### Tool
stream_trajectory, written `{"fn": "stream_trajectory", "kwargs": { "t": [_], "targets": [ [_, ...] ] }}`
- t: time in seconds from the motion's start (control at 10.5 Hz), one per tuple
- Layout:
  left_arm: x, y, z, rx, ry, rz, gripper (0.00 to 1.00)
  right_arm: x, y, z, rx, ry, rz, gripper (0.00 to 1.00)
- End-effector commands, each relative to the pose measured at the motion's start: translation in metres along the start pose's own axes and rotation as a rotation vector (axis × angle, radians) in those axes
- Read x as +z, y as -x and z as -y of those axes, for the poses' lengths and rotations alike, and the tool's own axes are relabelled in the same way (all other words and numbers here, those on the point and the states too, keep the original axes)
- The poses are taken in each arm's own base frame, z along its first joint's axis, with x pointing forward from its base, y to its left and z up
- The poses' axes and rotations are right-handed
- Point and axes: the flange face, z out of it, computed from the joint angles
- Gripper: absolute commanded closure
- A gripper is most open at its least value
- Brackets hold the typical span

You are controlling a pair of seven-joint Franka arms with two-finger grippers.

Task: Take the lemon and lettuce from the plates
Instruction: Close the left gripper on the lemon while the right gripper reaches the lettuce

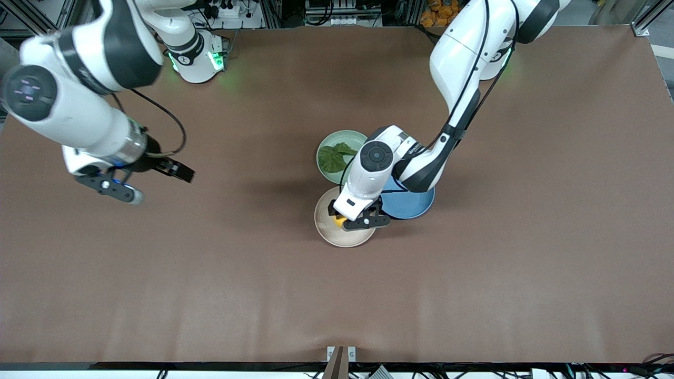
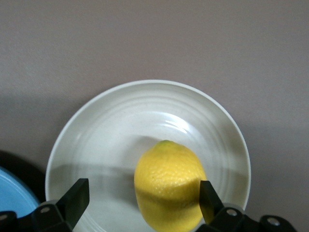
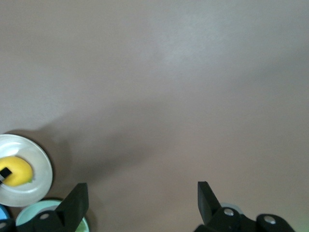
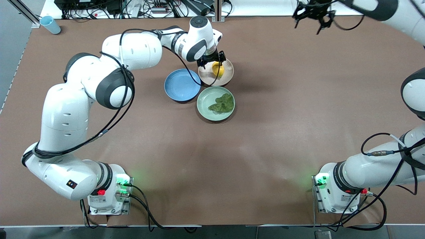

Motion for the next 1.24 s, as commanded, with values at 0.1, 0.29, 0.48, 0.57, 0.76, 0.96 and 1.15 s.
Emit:
{"fn": "stream_trajectory", "kwargs": {
  "t": [0.1, 0.29, 0.48, 0.57, 0.76, 0.96, 1.15],
  "targets": [
    [0.012, 0.006, -0.009, -0.013, -0.011, -0.018, 0.00, 0.060, 0.039, 0.051, 0.149, -0.033, -0.020, 0.00],
    [0.021, 0.006, -0.009, -0.017, -0.003, -0.023, 0.00, 0.075, 0.057, 0.073, 0.181, -0.018, -0.004, 0.00],
    [0.028, 0.007, -0.011, -0.021, 0.005, -0.027, 0.03, 0.092, 0.076, 0.094, 0.207, 0.015, -0.013, 0.00],
    [0.028, 0.007, -0.011, -0.019, 0.004, -0.028, 0.07, 0.100, 0.083, 0.104, 0.217, 0.022, -0.030, 0.00],
    [0.029, 0.007, -0.010, -0.020, 0.004, -0.027, 0.23, 0.110, 0.090, 0.113, 0.229, 0.028, -0.033, 0.00],
    [0.025, 0.004, -0.010, -0.024, 0.006, -0.031, 0.68, 0.109, 0.100, 0.120, 0.234, 0.025, -0.031, 0.00],
    [0.005, -0.002, -0.012, -0.045, 0.016, -0.040, 1.00, 0.110, 0.107, 0.124, 0.239, 0.025, -0.028, 0.00]
  ]
}}
